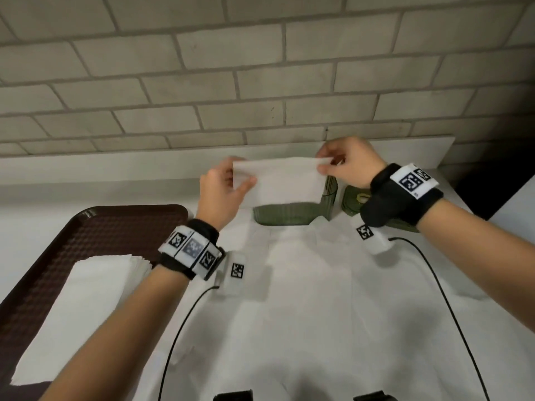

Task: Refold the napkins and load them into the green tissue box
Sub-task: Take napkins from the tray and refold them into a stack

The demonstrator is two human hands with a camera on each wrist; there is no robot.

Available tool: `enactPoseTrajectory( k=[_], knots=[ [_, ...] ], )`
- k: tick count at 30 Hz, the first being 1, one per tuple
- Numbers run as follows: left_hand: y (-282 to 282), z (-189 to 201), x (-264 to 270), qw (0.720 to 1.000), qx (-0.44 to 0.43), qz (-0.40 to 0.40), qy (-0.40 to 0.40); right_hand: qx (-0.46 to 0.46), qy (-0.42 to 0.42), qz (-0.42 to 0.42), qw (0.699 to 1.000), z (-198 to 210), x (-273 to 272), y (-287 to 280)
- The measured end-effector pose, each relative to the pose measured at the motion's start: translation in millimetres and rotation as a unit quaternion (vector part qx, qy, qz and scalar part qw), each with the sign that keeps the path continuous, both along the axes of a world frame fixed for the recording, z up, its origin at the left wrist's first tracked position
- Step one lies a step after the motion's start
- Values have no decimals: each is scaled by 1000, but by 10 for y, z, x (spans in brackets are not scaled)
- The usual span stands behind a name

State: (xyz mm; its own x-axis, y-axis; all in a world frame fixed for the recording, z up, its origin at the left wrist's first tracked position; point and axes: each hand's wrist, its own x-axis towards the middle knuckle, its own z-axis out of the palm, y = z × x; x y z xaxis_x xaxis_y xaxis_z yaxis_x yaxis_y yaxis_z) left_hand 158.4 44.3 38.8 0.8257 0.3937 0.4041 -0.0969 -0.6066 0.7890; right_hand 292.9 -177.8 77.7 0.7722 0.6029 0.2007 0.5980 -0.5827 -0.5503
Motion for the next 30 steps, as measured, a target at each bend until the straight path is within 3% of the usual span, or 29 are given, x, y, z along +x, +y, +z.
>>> enactPoseTrajectory(
  k=[4, 8, 12, 18, 23, 25, 27, 30],
  knots=[
    [4, 72, 305, 995, 95, -1, 21, 114, -1, -60, 992, -113, 284, 131],
    [2, -2, 365, 977, 202, 35, 52, 103, 11, -89, 991, -259, 495, 166],
    [47, -141, 224, 958, 264, 73, 89, 15, 45, -64, 997, -383, 611, 177],
    [141, -382, -128, 927, 308, 43, 207, -127, 18, -27, 991, -427, 615, 274],
    [213, -593, -361, 850, 327, -78, 405, -278, -92, 7, 956, -409, 515, 306],
    [246, -679, -448, 832, 307, -100, 451, -236, -151, 6, 960, -356, 387, 289],
    [254, -729, -505, 832, 286, -97, 465, -148, -167, 17, 975, -303, 135, 281],
    [276, -773, -517, 848, 247, -78, 463, -97, -57, 79, 990, -303, -335, 266]
  ],
)
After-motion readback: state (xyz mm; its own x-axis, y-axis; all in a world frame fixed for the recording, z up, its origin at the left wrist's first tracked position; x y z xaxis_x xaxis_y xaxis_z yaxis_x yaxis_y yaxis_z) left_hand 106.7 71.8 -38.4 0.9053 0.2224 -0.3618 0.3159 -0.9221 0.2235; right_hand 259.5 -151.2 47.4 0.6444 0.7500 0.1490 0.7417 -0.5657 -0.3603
